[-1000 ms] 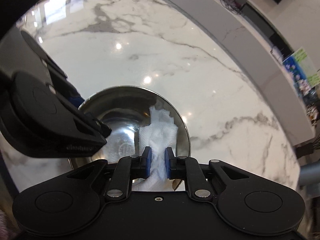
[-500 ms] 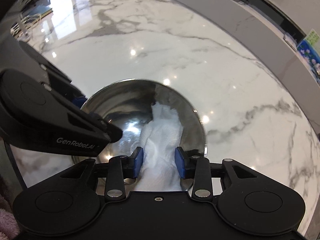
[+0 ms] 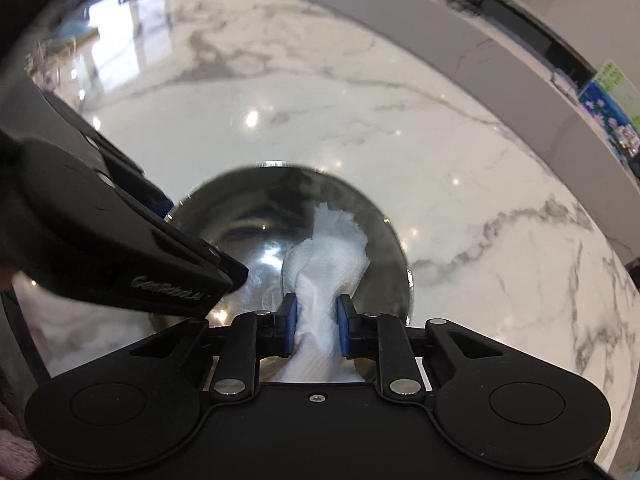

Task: Clean bowl
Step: 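Set the bowl upright on the table with the left gripper while the right gripper pulls the cloth out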

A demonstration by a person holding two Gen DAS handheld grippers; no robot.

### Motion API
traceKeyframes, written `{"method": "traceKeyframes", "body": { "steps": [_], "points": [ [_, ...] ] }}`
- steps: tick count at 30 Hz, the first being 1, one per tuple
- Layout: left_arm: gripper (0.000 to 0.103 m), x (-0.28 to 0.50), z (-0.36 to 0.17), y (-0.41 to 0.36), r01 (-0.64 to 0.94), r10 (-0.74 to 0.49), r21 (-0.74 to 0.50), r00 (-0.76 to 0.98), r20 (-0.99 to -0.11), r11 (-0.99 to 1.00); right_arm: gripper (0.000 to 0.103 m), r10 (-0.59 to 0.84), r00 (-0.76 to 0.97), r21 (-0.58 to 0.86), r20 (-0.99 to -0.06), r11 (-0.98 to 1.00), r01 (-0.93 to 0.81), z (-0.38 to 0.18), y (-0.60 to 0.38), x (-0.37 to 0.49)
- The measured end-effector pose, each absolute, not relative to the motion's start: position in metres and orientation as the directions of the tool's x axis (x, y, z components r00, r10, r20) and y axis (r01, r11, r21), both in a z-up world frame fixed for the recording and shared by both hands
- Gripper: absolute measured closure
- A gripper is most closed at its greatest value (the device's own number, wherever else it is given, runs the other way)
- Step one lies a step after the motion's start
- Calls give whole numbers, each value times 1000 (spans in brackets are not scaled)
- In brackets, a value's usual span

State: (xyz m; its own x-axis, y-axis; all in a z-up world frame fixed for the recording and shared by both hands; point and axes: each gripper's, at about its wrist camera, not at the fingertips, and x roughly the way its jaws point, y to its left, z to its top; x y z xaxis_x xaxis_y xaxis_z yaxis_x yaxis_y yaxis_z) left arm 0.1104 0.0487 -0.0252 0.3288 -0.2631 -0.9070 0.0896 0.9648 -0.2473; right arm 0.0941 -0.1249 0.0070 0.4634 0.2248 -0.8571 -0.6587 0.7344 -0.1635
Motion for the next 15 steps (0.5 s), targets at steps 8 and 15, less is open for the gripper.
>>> {"method": "traceKeyframes", "body": {
  "steps": [8, 15],
  "points": [
    [73, 97, -15, 39, 38, -278, -284, 364, -889, 958, 85, 266, 619, -93, -739, 869, -485, 46, -177, 69],
    [67, 86, -11, 32, 6, -274, -295, 389, -879, 955, 85, 213, 647, -50, -732, 931, -363, 21, -218, 61]
  ]
}}
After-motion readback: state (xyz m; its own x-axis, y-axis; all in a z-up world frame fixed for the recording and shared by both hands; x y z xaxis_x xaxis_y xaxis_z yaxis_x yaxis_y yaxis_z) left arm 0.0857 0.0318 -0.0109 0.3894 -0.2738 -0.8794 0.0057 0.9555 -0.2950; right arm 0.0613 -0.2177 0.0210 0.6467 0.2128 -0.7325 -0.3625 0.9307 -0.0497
